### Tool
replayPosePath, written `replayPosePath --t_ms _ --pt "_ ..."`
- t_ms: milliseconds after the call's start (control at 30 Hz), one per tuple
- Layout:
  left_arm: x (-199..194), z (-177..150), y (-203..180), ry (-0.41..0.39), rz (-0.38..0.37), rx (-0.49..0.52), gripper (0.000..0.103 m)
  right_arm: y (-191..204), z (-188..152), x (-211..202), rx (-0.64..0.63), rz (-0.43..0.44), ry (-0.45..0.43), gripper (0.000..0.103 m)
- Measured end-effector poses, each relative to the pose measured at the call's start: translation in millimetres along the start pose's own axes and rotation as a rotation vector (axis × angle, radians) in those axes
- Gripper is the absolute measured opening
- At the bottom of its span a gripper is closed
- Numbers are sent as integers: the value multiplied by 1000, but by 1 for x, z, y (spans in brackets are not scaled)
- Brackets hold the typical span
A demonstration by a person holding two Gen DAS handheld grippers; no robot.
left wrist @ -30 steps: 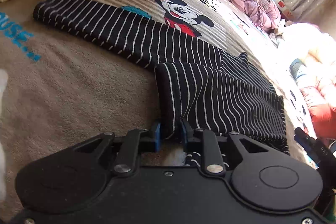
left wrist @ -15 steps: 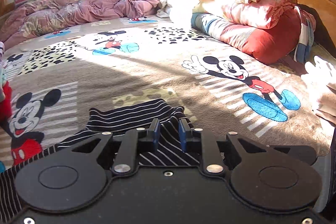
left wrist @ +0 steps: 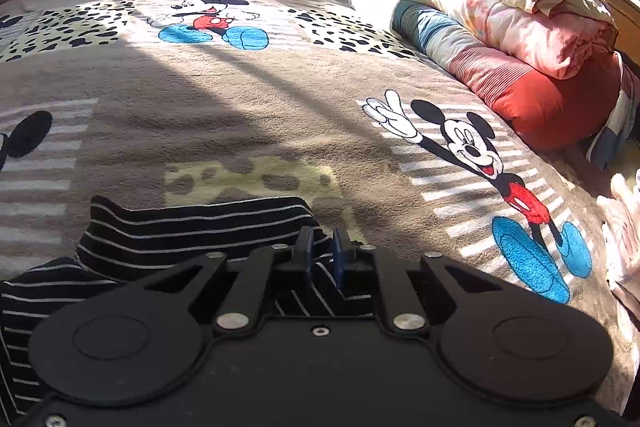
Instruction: Fold clothes
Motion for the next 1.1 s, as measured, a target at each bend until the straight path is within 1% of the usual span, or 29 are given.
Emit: replayPosePath --t_ms 33,67,133,167,200,233,333,400,500,567,633,700,767,800,833,900,933,967,1067,1100 --pt "-3 -4 -5 6 -19 8 10 0 0 0 0 -2 -1 39" --pt "3 -10 -6 26 -7 22 10 0 0 -1 1 -3 -2 39" --pt "23 -21 -5 77 49 54 10 0 0 -1 2 -7 -4 39" --pt "35 -27 0 92 73 66 12 1 0 -1 -1 -9 -4 39" --pt "39 -28 6 83 69 46 14 1 0 -2 -2 -10 -5 39" --pt "28 -27 5 64 51 28 13 0 0 -2 -4 -11 -6 39" --pt "-19 -24 -4 -1 -5 -1 15 -8 8 -18 63 64 -54 40" --pt "-57 -40 1 -48 25 23 15 -28 9 -32 158 79 -93 40" --pt "-103 -89 9 -54 37 32 15 -60 0 -45 286 56 -118 40" --pt "-130 -133 5 -38 34 80 14 -76 -10 -49 348 25 -121 42" --pt "-146 -165 -3 -34 22 109 14 -79 -20 -50 371 8 -112 42" --pt "-161 -191 -13 -49 4 124 14 -71 -27 -52 346 -5 -104 42" --pt "-172 -209 -24 -72 -11 137 14 -53 -33 -58 258 -25 -104 42" --pt "-176 -217 -31 -67 -41 135 14 -43 -35 -61 214 -35 -104 42" --pt "-178 -223 -37 -63 -55 151 15 -33 -36 -69 170 -50 -116 42" --pt "-180 -233 -46 -61 -55 204 14 -22 -35 -82 146 -66 -135 41" --pt "-181 -239 -51 -61 -55 230 15 -20 -37 -88 176 -64 -136 41" --pt "-186 -240 -51 -70 -54 222 15 -22 -39 -95 213 -68 -137 41" --pt "-202 -236 -42 -101 -65 151 14 -26 -46 -113 303 -69 -139 41" --pt "-207 -235 -34 -100 -74 103 14 -25 -50 -121 336 -62 -147 41"
Point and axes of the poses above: each gripper's, at about its wrist camera, not at the fingertips, and x roughly the way its jaws point, y to its left, z to its top, the point moved 10 cm from there along x, roughly the way its jaws point, and after that the axes turned 9 degrees about -x, right-handed, at the moved point
